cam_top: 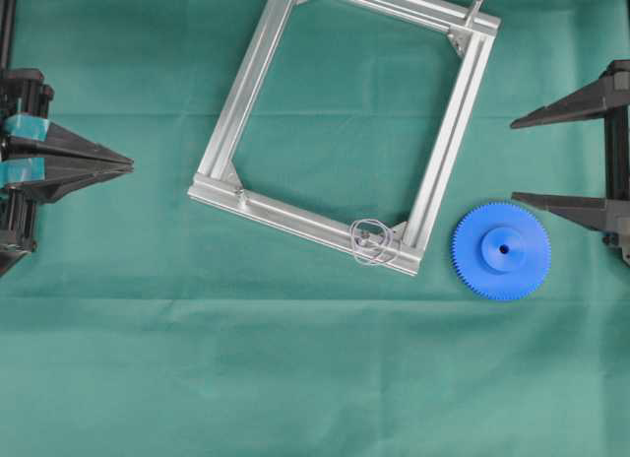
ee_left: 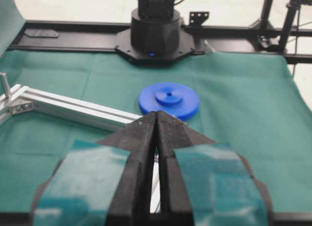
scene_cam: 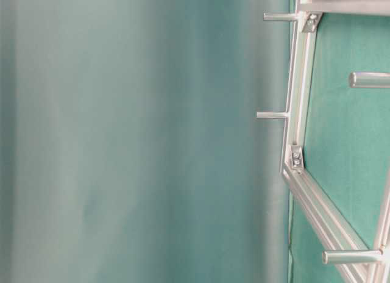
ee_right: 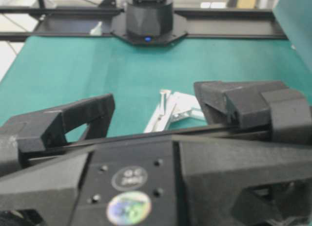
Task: Find the location of the shaft and insert the gear.
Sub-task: 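Open the right gripper and move it toward the blue gear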
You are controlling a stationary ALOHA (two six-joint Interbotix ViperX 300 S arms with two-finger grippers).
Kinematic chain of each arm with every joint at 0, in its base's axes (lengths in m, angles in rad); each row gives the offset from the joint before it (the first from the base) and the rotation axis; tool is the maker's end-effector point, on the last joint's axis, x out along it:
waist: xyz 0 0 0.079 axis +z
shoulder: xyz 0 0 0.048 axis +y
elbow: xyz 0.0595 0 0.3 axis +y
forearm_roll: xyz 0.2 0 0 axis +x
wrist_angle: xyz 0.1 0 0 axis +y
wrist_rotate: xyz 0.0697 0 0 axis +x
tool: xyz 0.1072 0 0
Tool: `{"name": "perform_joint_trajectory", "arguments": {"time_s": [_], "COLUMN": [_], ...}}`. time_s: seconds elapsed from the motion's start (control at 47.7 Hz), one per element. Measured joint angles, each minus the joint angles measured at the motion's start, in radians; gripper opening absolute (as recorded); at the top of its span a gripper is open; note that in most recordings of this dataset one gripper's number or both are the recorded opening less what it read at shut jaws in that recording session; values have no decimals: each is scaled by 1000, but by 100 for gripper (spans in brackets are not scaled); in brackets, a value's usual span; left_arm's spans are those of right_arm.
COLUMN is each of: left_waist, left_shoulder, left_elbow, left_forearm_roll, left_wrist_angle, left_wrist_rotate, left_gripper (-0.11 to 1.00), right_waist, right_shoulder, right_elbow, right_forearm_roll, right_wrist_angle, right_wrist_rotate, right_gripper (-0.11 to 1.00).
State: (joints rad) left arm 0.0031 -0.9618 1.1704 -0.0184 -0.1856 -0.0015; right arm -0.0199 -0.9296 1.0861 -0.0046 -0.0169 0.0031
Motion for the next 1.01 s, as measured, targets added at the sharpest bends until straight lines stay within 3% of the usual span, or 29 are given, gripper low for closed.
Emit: {"name": "perform_joint_trajectory", "arguments": {"time_s": [0.377,1.006], "left_waist": [0,-2], "left_shoulder": [0,0], "left_elbow": [0,0], "left_forearm_roll": [-2,-2], "left_wrist_angle": [0,3], "left_wrist_rotate": [2,6], "left_gripper": [1,1], "right_waist": [0,0], "right_shoulder": [0,48], "right_elbow": [-37,-149], "right_forearm_roll": [2,0], "right_wrist_angle": [126,704], "right_wrist_rotate": [46,258], "right_gripper": [93,93]}}
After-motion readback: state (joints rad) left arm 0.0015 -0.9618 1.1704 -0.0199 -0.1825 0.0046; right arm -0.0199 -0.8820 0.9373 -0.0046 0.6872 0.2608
